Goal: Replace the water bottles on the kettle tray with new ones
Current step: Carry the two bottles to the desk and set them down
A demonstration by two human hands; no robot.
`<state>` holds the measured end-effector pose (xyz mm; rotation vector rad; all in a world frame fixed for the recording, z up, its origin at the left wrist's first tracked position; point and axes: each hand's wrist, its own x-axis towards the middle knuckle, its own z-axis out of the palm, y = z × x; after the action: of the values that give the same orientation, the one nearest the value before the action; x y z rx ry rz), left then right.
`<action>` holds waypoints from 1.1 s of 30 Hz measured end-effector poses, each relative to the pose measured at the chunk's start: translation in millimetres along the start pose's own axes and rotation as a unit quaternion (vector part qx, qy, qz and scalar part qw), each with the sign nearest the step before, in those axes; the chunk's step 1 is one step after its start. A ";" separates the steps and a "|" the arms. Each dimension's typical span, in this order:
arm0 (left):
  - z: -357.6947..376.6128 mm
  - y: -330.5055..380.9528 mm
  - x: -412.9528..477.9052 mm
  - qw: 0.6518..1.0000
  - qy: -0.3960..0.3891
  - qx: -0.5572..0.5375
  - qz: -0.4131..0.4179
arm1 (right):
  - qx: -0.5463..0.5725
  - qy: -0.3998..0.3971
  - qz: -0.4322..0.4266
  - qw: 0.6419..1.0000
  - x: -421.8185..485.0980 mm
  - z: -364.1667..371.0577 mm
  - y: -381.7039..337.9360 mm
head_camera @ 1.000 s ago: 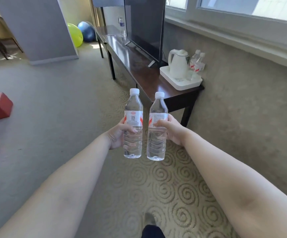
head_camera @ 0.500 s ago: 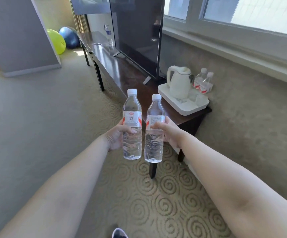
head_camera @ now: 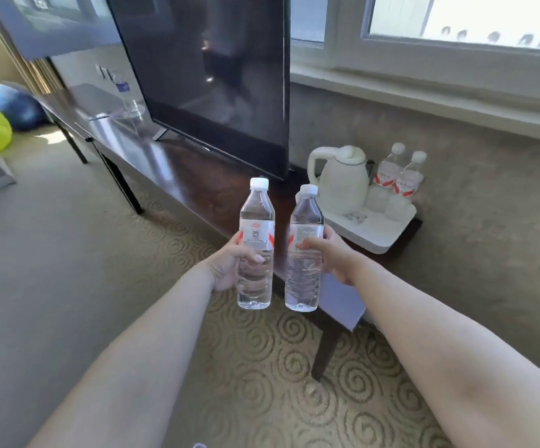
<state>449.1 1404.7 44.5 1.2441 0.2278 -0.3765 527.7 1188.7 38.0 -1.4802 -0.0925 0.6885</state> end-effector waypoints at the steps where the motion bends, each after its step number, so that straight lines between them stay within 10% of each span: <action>1: -11.6 8.0 10.5 1.000 -0.010 -0.002 -0.001 | 0.009 0.010 -0.001 1.000 10.0 4.7 -3.1; 33: -170.5 143.0 311.2 0.950 -0.170 0.236 -0.112 | 0.091 0.285 0.018 0.954 268.6 30.3 -52.8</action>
<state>797.3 1557.4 2.0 1.6012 -0.0231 -0.8715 750.0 1346.1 -3.0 -1.4502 0.4327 0.2674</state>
